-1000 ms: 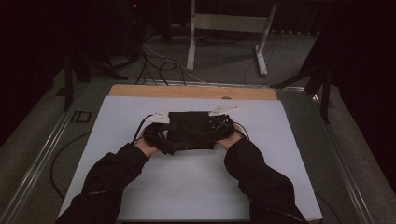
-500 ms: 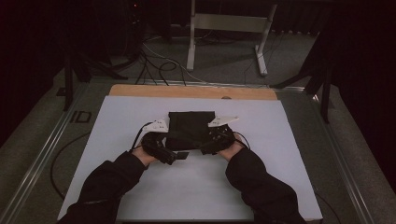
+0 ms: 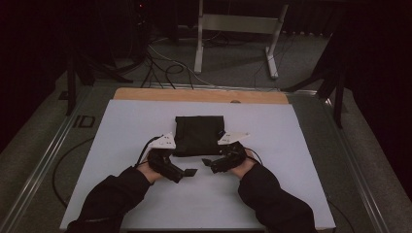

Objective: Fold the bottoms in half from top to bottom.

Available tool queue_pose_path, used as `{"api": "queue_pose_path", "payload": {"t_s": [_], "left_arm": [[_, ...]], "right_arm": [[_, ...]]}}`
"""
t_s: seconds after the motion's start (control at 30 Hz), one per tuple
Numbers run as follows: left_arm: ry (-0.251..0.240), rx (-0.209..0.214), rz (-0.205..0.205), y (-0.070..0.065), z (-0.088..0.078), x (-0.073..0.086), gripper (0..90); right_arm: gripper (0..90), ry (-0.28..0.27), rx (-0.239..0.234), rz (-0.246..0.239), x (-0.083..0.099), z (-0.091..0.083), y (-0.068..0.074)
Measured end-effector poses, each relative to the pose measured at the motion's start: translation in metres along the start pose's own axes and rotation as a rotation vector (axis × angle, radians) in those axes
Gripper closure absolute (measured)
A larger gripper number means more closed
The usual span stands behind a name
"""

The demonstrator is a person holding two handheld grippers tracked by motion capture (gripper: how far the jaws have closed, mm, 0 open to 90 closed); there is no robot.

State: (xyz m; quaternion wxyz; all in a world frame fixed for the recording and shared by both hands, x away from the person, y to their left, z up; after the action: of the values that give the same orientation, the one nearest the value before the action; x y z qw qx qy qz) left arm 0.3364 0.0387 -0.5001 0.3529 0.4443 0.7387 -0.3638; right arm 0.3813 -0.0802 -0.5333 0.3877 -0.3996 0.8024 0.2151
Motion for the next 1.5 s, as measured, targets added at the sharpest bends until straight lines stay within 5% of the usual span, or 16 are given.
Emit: {"api": "queue_pose_path", "payload": {"t_s": [0.43,0.87,1.5], "left_arm": [[-0.018,0.008,0.001,-0.013,-0.005,0.017,0.0],[-0.009,0.003,-0.007,-0.019,-0.016,0.033,0.0],[0.030,0.015,0.018,-0.019,-0.023,0.050,0.0]], "right_arm": [[9.0,0.013,-0.037,-0.056,0.027,-0.016,0.017],[8.9,0.018,-0.053,-0.062,0.049,-0.037,0.024],[9.0,0.024,-0.053,-0.081,0.059,-0.047,0.021]]}}
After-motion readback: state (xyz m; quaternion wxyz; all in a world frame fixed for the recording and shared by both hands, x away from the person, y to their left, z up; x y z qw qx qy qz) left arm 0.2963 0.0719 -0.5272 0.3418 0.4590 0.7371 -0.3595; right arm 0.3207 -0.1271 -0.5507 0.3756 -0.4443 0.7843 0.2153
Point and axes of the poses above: each handheld gripper's, and its own axes: z roughly forward along the jaws, x roughly out of its underside, y roughly to its left, the point moved 9 cm from there along z, roughly forward along the jaws, and after that the axes turned 1 degree about x, right-handed, at the moved point
